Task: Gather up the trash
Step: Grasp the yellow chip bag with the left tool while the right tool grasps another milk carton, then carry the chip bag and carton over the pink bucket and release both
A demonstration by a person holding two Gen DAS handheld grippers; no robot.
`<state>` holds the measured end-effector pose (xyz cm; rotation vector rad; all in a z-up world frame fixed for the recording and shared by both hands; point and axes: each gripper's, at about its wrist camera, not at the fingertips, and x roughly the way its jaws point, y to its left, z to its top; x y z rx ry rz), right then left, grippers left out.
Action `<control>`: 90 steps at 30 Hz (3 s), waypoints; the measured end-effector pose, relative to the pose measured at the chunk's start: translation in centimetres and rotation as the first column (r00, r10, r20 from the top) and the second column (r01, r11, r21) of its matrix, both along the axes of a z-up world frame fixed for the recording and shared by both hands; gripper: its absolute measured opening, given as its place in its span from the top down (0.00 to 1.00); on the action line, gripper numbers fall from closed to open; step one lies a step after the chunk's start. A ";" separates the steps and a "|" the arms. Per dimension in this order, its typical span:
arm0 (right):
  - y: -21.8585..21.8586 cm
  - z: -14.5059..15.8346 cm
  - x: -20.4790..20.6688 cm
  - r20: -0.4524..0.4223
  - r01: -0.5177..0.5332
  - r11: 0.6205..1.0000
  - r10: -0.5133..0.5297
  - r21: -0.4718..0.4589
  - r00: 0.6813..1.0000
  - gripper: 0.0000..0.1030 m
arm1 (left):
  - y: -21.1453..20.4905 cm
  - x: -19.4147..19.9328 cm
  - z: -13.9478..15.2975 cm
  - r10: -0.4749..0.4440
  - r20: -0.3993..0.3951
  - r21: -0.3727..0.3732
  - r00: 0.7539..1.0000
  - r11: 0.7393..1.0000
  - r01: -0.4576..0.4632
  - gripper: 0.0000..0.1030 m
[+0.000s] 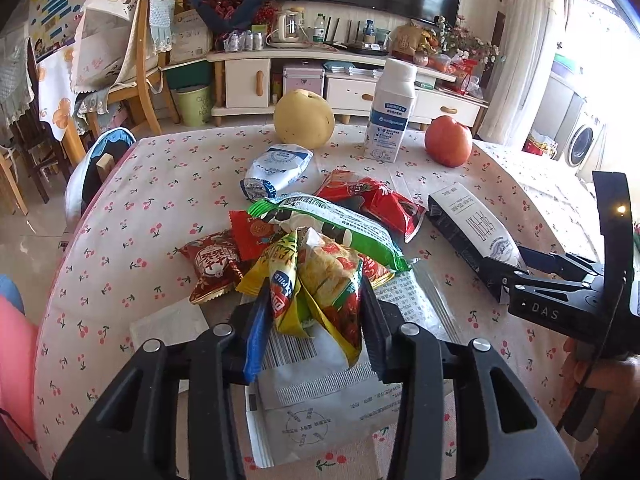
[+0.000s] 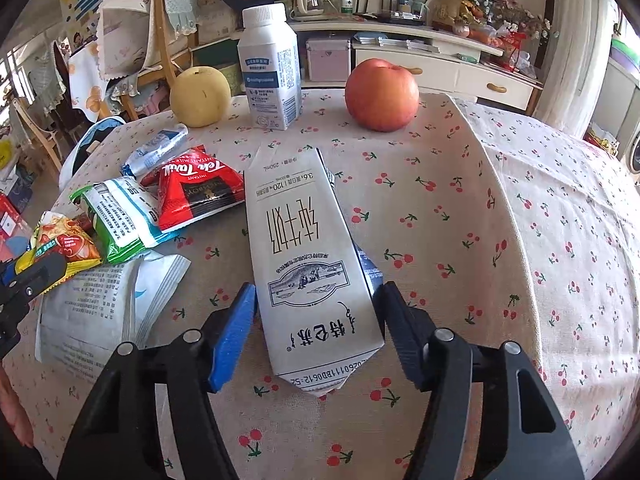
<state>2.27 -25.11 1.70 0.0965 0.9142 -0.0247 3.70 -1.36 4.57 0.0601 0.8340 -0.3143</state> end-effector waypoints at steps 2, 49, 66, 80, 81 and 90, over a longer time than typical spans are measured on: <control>0.2 0.0 -0.1 0.002 -0.005 1.000 0.005 -0.008 1.000 0.38 | 0.3 -0.3 0.1 0.002 0.003 -0.009 1.000 1.000 -0.002 0.59; 11.7 7.3 -7.5 0.262 -0.212 0.959 0.159 0.186 0.952 0.38 | 19.7 -5.8 3.6 0.360 0.160 -0.278 0.919 0.910 -0.308 0.60; 31.5 11.3 -7.2 0.290 -0.528 0.837 0.474 0.144 0.831 0.38 | 31.7 -6.8 4.5 0.653 0.173 -0.296 0.738 0.749 -0.593 0.60; 45.9 9.7 -5.7 0.197 -0.668 0.743 0.651 0.029 0.733 0.38 | 39.0 -7.7 2.9 0.800 0.048 -0.325 0.598 0.578 -0.748 0.60; 46.5 9.4 -5.6 0.190 -0.672 0.740 0.657 0.023 0.730 0.38 | 39.4 -7.8 2.8 0.805 0.039 -0.330 0.592 0.569 -0.753 0.60; 48.1 6.8 -5.5 0.165 -0.686 0.725 0.685 -0.056 0.710 0.19 | 41.3 -7.5 2.0 0.842 -0.015 -0.317 0.540 0.508 -0.801 0.40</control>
